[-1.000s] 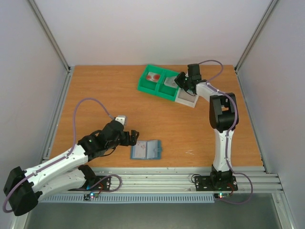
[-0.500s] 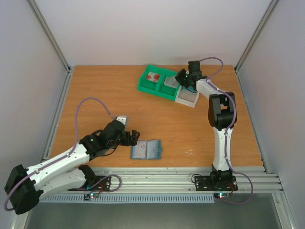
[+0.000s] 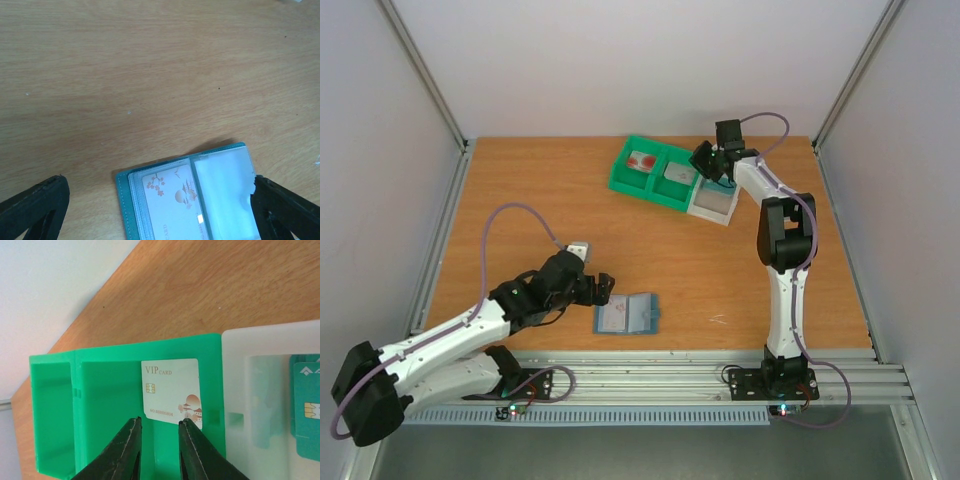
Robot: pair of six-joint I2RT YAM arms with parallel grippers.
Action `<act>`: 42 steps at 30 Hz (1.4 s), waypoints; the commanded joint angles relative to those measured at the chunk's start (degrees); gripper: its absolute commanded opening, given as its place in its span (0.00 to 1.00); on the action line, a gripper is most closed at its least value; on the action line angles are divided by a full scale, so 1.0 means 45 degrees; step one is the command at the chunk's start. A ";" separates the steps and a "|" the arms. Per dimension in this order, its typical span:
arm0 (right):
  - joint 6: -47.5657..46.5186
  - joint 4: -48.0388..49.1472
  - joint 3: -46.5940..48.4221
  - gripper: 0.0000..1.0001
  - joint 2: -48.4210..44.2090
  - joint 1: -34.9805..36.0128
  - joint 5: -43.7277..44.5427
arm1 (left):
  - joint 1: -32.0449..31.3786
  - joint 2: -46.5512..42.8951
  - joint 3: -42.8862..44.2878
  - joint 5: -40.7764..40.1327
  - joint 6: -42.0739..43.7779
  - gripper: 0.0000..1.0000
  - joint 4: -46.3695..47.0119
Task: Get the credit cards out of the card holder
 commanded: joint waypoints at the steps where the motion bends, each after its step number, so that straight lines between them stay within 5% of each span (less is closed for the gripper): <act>1: -0.0414 -0.1372 0.0950 0.22 -0.0340 -0.0100 0.0096 | 0.0020 0.0656 0.0786 -0.0022 -0.0253 0.99 -0.0283; 12: -0.0541 -0.3766 0.0009 0.23 -0.2708 0.0328 -0.0361 | 0.0191 0.1581 0.0834 0.0540 -0.0596 0.92 -0.0409; 27: -0.1678 -0.2534 -0.7635 0.23 -0.9364 0.1269 -0.2679 | 0.1009 0.3306 -0.0067 0.3758 -0.1130 0.68 0.1921; 42: -0.1031 -0.1166 -1.1742 0.23 -1.1273 0.4973 -0.3120 | 0.1083 0.4067 -0.0688 0.4030 -0.2109 0.36 0.2196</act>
